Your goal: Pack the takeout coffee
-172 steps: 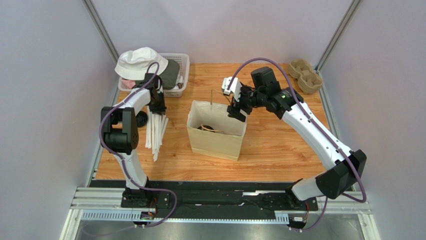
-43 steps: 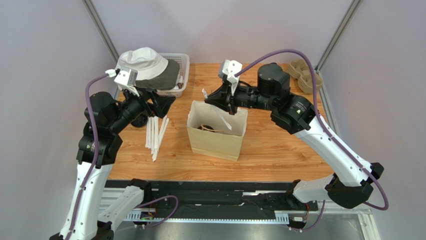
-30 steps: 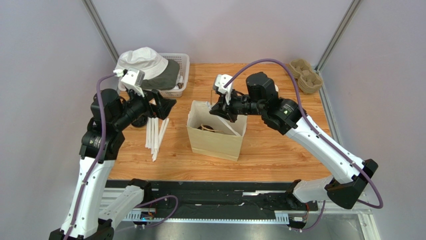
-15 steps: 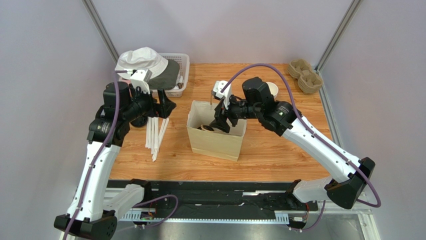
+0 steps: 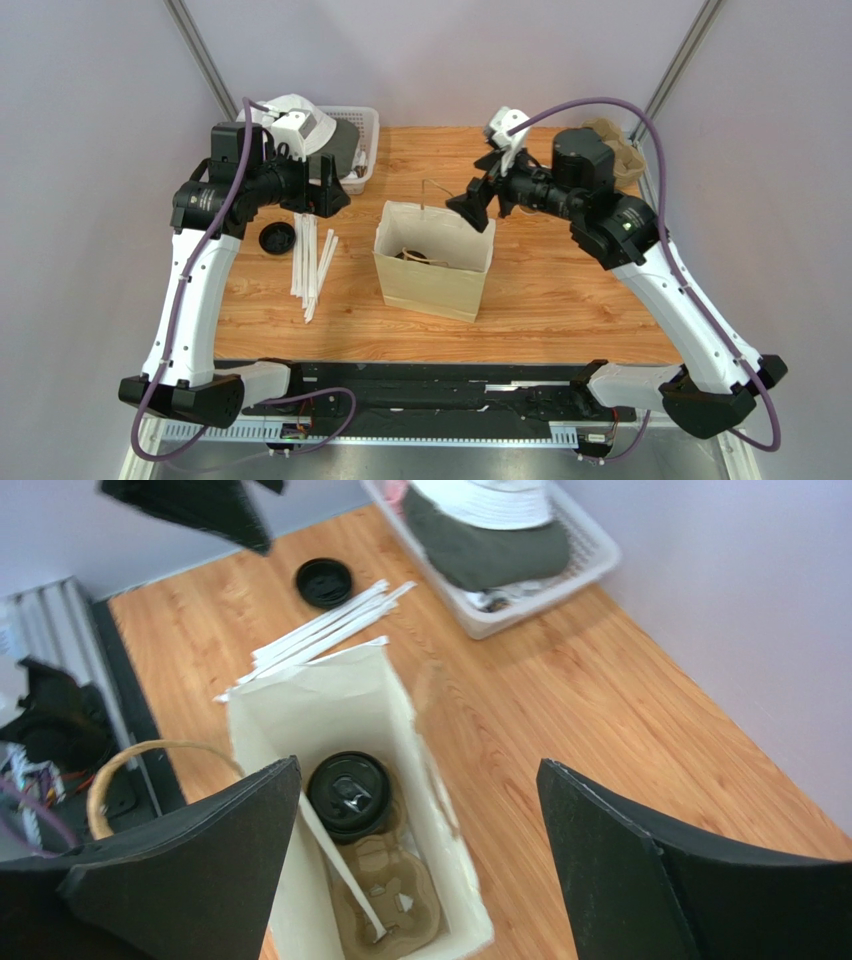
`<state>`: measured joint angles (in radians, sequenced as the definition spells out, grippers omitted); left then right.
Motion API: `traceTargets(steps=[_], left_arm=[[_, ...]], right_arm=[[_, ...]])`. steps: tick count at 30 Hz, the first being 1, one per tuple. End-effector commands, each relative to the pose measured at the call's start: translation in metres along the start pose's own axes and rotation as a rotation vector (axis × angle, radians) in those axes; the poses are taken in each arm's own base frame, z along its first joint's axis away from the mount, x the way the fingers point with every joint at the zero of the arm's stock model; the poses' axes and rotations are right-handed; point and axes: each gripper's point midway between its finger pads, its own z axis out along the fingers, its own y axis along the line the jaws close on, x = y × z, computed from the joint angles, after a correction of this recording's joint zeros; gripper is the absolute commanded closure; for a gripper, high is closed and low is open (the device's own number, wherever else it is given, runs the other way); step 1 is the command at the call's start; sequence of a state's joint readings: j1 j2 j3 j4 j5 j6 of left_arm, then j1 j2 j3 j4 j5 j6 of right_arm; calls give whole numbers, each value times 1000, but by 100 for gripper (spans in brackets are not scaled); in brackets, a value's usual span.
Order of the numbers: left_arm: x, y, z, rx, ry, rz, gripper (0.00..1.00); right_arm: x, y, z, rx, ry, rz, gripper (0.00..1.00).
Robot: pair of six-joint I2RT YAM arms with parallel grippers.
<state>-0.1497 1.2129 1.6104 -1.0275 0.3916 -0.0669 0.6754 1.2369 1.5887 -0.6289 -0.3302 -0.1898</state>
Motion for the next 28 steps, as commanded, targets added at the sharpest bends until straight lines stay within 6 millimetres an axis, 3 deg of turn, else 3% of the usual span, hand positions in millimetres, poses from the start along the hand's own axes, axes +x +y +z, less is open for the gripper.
traceTargets(steps=[1, 3, 8, 10, 11, 15, 16, 21, 25, 28], left_arm=[[3, 5, -8, -14, 53, 83, 1], [10, 13, -3, -40, 95, 88, 1], [32, 27, 7, -75, 169, 105, 1], [44, 30, 11, -81, 196, 104, 1], [45, 30, 10, -83, 188, 107, 1], [63, 33, 12, -89, 189, 112, 1], [74, 35, 15, -91, 212, 108, 1], [92, 50, 17, -160, 208, 139, 1], [119, 57, 22, -178, 250, 130, 1], [127, 56, 22, -177, 240, 122, 1]], right_arm=[[6, -34, -40, 190, -15, 102, 3], [14, -42, -59, 261, -8, 118, 3], [63, -72, -94, 429, 50, 280, 2], [78, -75, -109, 487, 49, 323, 2], [105, -82, -114, 534, 94, 357, 2], [147, -79, -131, 595, 132, 429, 2], [152, -78, -135, 605, 134, 438, 2], [180, -73, -146, 644, 159, 463, 2], [190, -70, -149, 646, 158, 473, 2], [193, -70, -151, 653, 156, 465, 1]])
